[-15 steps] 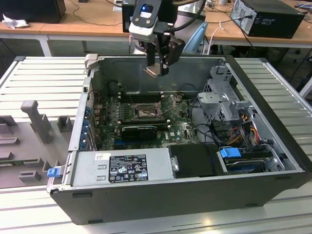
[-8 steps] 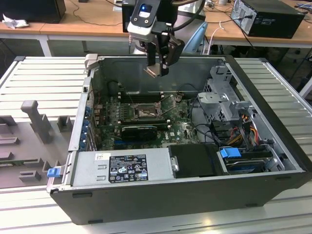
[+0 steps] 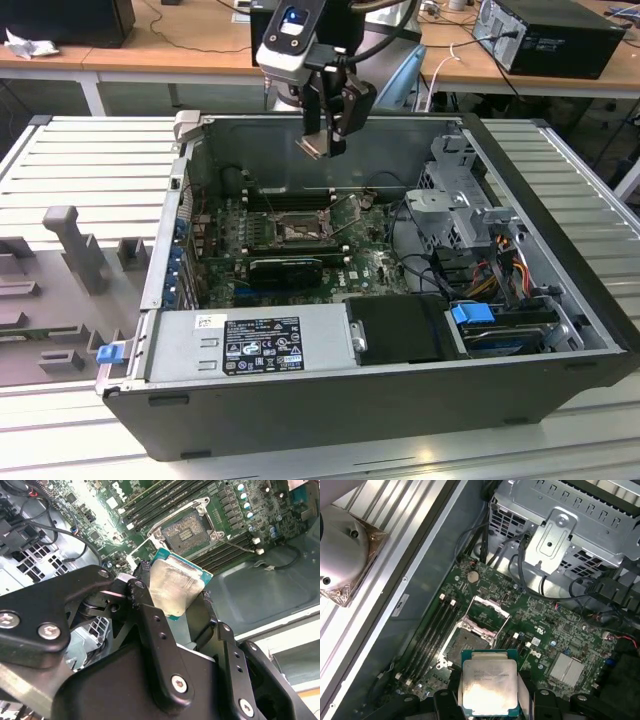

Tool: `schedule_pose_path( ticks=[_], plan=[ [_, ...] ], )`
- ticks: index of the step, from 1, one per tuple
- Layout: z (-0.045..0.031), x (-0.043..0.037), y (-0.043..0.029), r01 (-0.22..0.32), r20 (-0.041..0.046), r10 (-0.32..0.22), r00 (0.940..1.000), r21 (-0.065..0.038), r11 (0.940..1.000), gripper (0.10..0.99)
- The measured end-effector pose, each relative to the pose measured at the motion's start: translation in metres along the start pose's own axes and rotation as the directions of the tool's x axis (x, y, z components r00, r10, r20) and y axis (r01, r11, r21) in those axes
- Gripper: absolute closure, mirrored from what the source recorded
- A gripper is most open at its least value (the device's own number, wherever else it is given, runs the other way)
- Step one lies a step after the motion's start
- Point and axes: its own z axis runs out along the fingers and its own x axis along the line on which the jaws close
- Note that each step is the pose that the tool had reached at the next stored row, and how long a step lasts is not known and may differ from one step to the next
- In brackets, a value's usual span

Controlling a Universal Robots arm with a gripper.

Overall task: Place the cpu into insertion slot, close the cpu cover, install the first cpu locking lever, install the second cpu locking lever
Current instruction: 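Place the cpu into insertion slot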

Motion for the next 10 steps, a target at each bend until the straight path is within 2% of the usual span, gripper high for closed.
schedule_pose_path(
  ticks=[10],
  plan=[
    [0.0, 0.0, 0.0, -0.067, 0.0058, 0.067, 0.9977, -0.002, 0.9977, 0.557]
  ],
)
